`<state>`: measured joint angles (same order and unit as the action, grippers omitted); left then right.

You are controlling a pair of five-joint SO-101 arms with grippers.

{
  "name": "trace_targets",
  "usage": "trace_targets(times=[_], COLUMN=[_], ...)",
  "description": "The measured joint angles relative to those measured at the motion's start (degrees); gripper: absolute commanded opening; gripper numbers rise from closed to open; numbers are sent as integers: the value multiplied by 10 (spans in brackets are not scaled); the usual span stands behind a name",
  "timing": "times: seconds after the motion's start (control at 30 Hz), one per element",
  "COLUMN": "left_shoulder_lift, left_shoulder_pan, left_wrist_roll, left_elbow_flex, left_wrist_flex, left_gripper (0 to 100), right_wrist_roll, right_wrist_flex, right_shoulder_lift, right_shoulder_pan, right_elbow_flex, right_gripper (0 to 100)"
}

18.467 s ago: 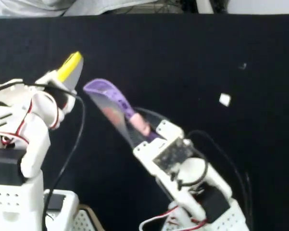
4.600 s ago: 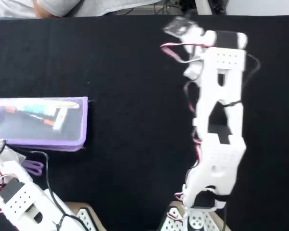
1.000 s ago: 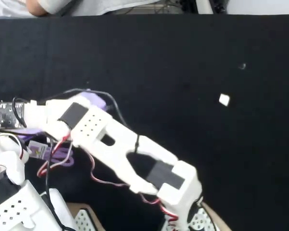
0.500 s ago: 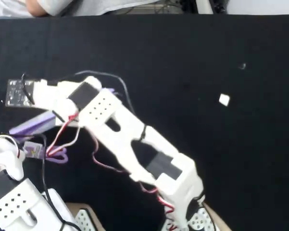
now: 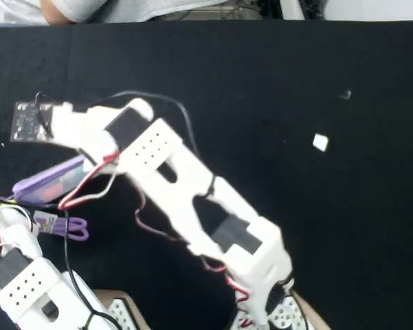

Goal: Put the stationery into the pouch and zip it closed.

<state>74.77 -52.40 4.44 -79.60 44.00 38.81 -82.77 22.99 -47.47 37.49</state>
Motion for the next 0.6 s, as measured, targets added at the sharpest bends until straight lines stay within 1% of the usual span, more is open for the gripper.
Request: trace_targets(times=[0.07,0.2,0.27,0.43,0.6], left_shoulder_lift=[0,0,-2,-7,-7], left_shoulder_pan=[-1,-3,-15,-21,-20], left_wrist_roll=[-4,-40,-46,-48,-49], left_elbow_flex=[-28,-62,-91,-97,-96], left_wrist_flex=[-24,-60,-59,-60,-50], left_gripper=[33,30,30,30,30], right_wrist_roll=[4,4,4,4,4], right_wrist_flex=[-6,-8,-8,-8,-8], right_shoulder_lift=[-1,-1,4,39,83], right_shoulder_pan=[18,43,47,46,19], right_elbow_flex=[10,13,15,18,18], right_gripper=[10,10,10,11,16])
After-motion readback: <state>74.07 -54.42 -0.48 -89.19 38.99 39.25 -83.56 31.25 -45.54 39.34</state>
